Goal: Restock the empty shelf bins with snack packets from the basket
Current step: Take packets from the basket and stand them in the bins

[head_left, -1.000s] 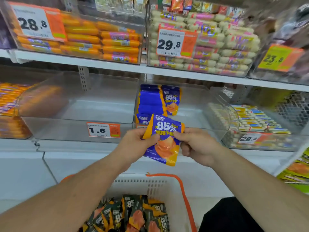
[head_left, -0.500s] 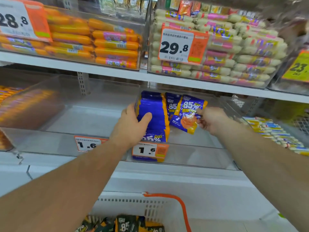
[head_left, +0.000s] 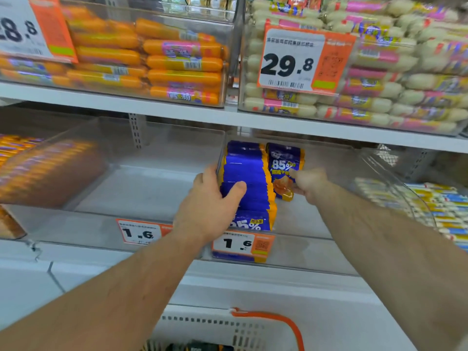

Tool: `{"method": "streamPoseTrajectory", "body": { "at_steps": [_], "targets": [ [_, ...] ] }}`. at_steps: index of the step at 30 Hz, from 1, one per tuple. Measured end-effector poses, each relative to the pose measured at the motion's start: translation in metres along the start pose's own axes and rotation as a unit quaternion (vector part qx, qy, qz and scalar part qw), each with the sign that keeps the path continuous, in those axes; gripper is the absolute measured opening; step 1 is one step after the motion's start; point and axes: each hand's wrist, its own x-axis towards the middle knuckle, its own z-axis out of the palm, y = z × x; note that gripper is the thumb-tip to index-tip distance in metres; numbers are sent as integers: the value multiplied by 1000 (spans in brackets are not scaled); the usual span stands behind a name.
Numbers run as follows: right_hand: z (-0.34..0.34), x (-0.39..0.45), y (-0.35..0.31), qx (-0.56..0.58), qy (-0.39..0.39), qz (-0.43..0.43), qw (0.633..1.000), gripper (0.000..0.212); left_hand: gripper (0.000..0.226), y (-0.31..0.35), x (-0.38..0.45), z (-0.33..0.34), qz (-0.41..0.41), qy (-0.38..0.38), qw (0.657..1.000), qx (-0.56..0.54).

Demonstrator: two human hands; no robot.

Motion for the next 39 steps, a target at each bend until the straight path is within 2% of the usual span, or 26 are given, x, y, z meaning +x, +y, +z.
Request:
{"method": "streamPoseTrajectory", "body": {
  "at_steps": [1, 4, 12, 17, 20, 22, 25, 28, 31, 36, 39],
  "targets": [
    [0, 2, 1, -14, 5, 4, 1000, 20, 53, 0, 0, 0, -2, -1, 1000, -1],
    [0, -6, -3, -24, 22, 6, 999, 15, 50, 1, 0, 0, 2, 3, 1000, 6],
    [-6, -15, -4, -39, 45, 14, 998, 17, 48, 3, -3, -2, 7, -1, 1000, -8],
    [-14, -42, -14, -39, 9, 28, 999, 15, 47, 9, -6, -8, 5, -9, 1000, -4],
    [-21, -58, -18, -45, 17, 2, 999, 20, 43, 12, -8, -14, -4, -38, 999, -30],
    [-24, -76, -24, -40, 28, -10, 999, 16, 41, 17, -10, -22, -12, -60, 996, -69],
    [-22, -111, -39, -15, 21, -28, 999, 12, 52, 24, -21, -37, 8, -67, 995, -79],
    [-14, -152, -51, -7, 1, -72, 997, 14, 62, 23, -39, -56, 88, -35, 995, -40],
    [0, -192, -50, -56, -9, -149, 987, 7, 54, 10, -59, -80, 134, -38, 990, 4],
    [37, -230, -22, -128, -6, -293, 947, 22, 31, -34, -84, -118, 146, -137, 971, 132],
    [66, -252, 1, -145, -14, -364, 920, 14, 33, -50, -94, -138, 87, -232, 944, 218]
  ]
}}
